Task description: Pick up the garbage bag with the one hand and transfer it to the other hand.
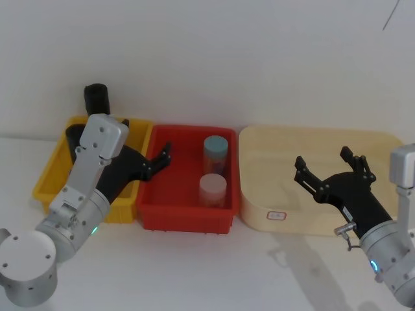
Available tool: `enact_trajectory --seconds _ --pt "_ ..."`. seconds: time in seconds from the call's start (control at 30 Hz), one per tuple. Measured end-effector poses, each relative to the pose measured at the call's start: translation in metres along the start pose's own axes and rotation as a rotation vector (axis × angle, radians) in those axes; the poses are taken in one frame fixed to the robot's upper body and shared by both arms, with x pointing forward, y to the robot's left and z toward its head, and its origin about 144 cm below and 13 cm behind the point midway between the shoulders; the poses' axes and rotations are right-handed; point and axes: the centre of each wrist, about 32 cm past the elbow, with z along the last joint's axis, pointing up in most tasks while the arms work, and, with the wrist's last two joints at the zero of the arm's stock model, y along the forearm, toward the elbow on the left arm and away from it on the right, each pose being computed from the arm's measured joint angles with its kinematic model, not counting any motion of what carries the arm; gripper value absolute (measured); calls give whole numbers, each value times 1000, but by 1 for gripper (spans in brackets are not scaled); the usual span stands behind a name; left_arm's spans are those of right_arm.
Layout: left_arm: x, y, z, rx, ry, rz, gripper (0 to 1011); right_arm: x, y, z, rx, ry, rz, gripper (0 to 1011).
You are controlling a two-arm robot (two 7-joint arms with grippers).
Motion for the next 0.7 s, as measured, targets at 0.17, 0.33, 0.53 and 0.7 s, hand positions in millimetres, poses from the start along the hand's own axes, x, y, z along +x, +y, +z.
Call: enact_trajectory --seconds 0.17,0.33,0.53,0.7 --pt "0 0 0 0 0 0 1001 0 0 0 0 0 0 999" --pt "0 0 0 0 0 0 1002 0 0 0 0 0 0 999" --pt "0 0 0 0 0 0 1001 0 0 0 0 0 0 1000" --pt "0 0 0 0 0 0 1002 0 0 0 0 0 0 1000"
